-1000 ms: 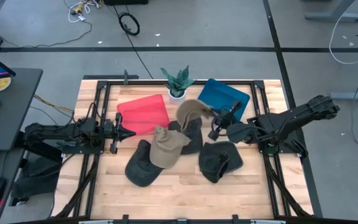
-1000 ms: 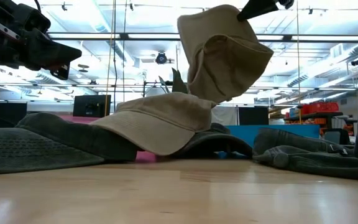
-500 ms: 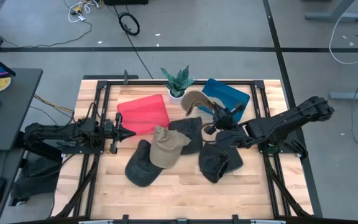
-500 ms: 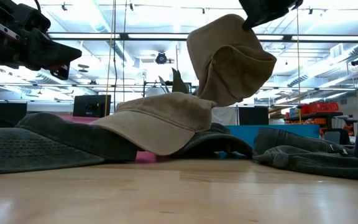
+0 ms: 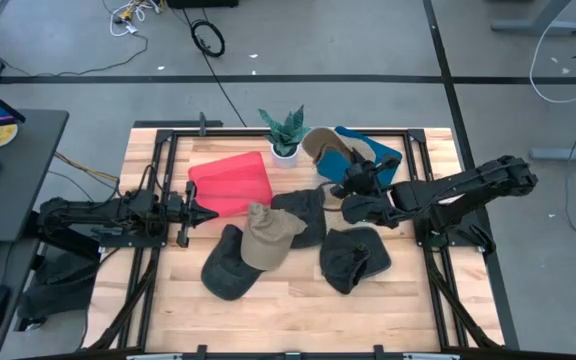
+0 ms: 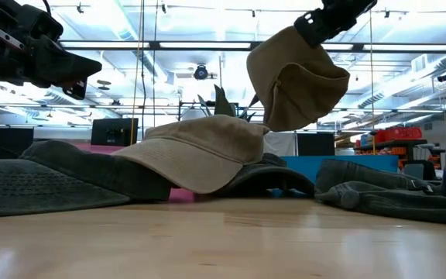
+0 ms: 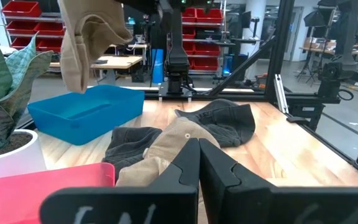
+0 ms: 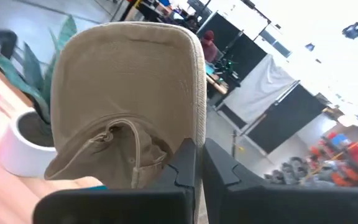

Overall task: Pick & Place hat
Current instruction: Put the right brown cap into the blue bin

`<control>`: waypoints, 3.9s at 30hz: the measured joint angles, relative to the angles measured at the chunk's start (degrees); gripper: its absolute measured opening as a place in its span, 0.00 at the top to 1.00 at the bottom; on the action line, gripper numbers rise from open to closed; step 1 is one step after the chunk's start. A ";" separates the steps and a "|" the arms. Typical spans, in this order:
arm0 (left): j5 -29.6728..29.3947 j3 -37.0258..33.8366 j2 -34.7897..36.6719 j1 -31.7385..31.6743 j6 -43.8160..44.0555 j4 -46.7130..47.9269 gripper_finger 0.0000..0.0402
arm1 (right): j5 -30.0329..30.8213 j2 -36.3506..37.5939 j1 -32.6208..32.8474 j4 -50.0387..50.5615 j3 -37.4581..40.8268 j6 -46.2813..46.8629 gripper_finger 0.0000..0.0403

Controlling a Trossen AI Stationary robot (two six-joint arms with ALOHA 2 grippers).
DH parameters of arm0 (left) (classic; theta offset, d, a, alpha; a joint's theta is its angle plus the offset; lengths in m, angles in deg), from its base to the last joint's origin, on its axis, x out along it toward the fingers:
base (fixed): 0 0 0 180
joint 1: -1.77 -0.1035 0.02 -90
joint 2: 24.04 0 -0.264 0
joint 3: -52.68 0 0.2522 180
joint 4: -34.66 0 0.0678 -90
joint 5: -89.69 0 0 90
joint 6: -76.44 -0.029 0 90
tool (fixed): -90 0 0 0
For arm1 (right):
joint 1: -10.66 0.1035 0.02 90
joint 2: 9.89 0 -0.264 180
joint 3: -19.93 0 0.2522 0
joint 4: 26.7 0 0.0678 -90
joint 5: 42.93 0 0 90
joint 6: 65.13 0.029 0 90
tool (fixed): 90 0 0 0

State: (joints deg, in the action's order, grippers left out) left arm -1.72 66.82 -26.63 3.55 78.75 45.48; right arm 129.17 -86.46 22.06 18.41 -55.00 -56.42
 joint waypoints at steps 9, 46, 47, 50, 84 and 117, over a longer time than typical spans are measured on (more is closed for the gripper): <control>0.00 0.02 0.00 0.00 -0.03 0.00 0.99 | 6.29 0.02 -6.57 -4.50 -0.02 -17.32 0.99; 0.00 0.01 -0.01 0.00 -0.02 0.00 0.99 | 0.84 16.36 -1.98 20.04 19.86 41.92 0.99; 0.00 0.00 0.00 0.00 0.00 0.00 0.99 | 0.90 16.37 -2.20 17.43 21.18 41.85 0.99; 0.00 0.02 -0.01 0.00 0.00 0.00 0.99 | 2.01 16.14 -3.13 9.63 25.45 41.14 0.99; 0.00 0.00 -0.02 0.00 -0.02 0.00 0.99 | -7.84 15.67 -7.36 -23.88 36.61 12.97 0.86; 0.00 0.00 -0.02 0.00 0.00 0.00 0.99 | -24.64 29.88 -5.16 -29.03 36.61 0.95 0.51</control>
State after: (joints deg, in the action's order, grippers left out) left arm -1.72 66.83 -26.65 3.55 78.74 45.47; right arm 104.53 -56.58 16.89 -10.62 -18.39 -55.47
